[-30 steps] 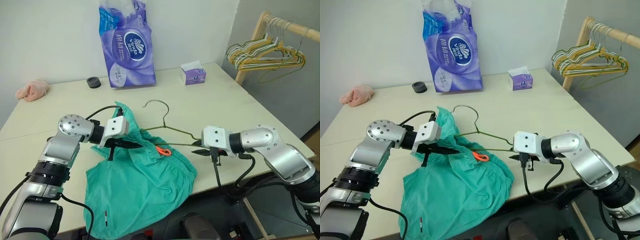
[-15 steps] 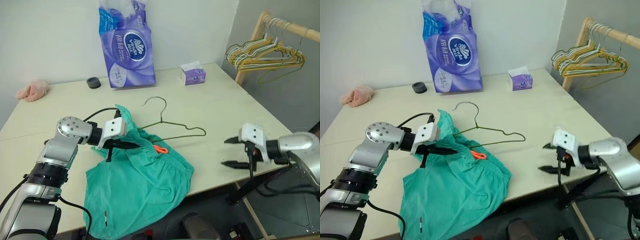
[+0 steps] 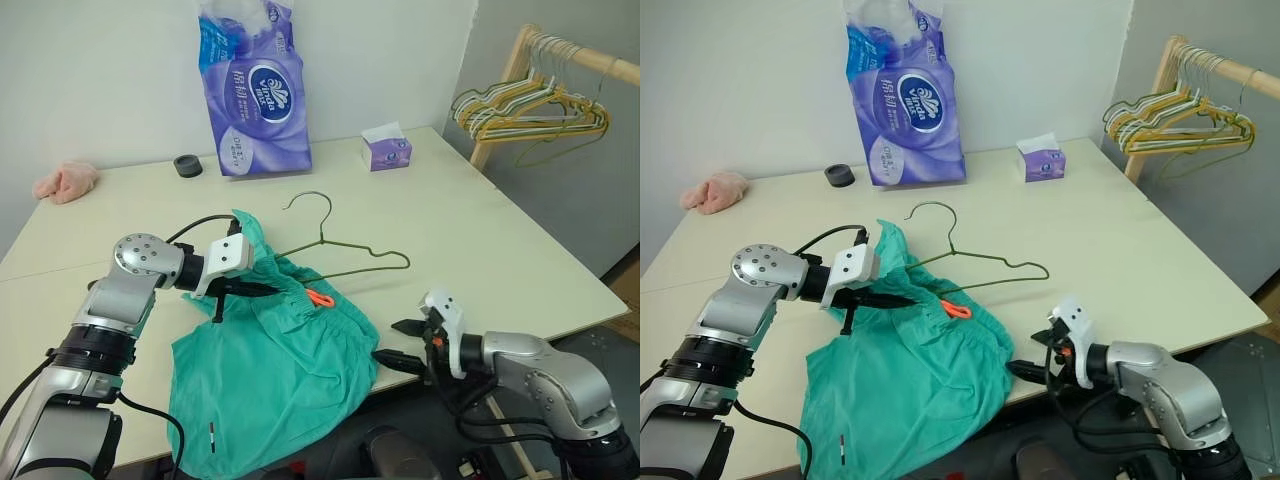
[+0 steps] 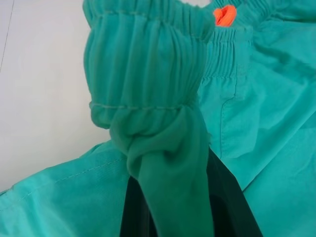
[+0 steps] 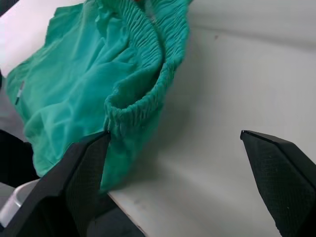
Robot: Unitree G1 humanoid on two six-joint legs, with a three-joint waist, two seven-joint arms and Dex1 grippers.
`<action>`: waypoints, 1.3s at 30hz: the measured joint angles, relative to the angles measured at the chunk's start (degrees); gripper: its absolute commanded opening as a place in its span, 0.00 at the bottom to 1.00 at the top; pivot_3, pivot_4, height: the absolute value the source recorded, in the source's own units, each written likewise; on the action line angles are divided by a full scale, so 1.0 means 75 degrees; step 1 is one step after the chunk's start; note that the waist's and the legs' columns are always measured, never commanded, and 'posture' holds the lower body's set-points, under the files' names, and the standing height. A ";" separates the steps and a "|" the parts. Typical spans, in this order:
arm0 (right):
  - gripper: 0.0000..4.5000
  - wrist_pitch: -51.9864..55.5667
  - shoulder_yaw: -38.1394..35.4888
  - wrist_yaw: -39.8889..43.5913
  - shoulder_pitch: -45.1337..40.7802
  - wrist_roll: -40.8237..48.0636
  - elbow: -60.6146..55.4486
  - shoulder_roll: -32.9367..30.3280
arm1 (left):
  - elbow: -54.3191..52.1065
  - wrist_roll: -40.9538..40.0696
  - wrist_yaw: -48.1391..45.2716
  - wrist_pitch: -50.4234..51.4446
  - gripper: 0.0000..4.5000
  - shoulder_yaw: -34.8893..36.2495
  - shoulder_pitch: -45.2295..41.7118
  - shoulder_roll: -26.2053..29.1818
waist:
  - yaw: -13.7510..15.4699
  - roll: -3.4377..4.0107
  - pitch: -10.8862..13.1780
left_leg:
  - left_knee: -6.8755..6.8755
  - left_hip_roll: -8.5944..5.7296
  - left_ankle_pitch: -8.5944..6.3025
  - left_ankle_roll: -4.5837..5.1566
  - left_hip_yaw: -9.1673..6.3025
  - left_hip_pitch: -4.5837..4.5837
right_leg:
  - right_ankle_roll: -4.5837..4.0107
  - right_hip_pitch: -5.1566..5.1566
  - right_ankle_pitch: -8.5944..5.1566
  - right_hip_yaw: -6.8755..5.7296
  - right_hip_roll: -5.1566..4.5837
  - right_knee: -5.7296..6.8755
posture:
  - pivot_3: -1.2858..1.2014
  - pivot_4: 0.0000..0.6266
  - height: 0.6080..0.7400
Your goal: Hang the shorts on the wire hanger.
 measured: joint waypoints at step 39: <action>0.49 0.1474 0.0522 -0.1401 -0.0520 0.1047 -0.0052 0.0385 | -0.0170 -0.0001 0.0336 -0.0008 0.00 0.0005 0.0023 0.0072 | 0.0068 0.0000 -0.0001 | -0.0002 0.0000 0.0000 0.0001 0.0000 -0.0001 | 0.0012 -0.0003 -0.0007 -0.0001 0.0001 0.0000 | 0.39 0.05 1.00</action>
